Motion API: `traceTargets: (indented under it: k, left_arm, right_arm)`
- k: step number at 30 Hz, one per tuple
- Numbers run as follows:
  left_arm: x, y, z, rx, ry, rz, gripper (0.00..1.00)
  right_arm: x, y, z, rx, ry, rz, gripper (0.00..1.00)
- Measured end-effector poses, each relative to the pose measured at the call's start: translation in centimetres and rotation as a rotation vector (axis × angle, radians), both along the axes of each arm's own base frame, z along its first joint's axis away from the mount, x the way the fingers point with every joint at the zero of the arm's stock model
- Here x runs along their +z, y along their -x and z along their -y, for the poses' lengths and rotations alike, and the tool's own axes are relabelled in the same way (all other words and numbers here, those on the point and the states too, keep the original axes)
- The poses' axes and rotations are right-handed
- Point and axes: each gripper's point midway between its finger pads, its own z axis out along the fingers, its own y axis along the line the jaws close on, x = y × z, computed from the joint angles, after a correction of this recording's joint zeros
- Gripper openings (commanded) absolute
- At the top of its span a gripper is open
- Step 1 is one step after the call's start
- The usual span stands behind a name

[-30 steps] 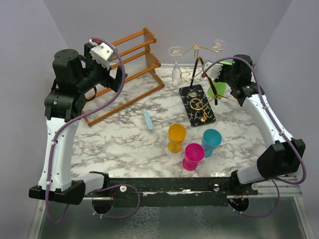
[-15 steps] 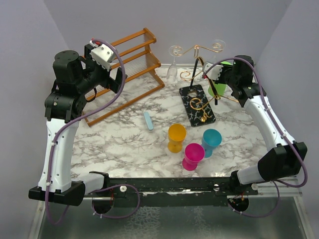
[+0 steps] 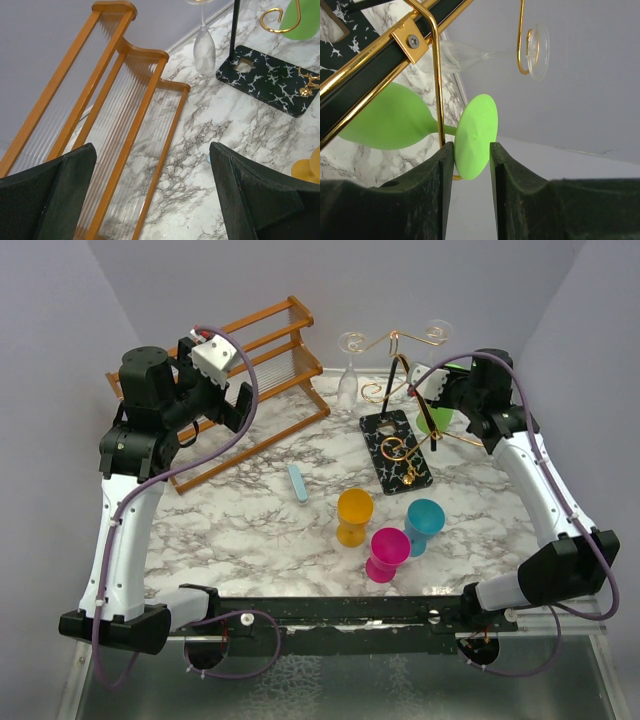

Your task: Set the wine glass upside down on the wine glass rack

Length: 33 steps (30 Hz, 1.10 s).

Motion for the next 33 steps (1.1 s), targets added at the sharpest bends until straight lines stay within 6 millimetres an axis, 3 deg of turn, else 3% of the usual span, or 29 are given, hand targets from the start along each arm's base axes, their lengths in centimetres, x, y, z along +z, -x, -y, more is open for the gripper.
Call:
traceTargets:
  k: [18,26,33]
  left_arm:
    - [-3.4,-0.6,1.0,-0.043,0.020,-0.069,0.99]
    - [-6.0,0.1,3.6,-0.139,0.167,-0.189,0.94]
    - [-6.6,1.6,7.4,-0.274,0.285,-0.282,0.91]
  right_arm:
    - [-0.1,2.4,-2.2,0.084,-0.123,-0.107,0.40]
    - [2.5,3.3,-3.1,0.093,-0.233,-0.094,0.54]
    - [4.1,4.2,-3.3,0.063,-0.341,-0.077,0.59]
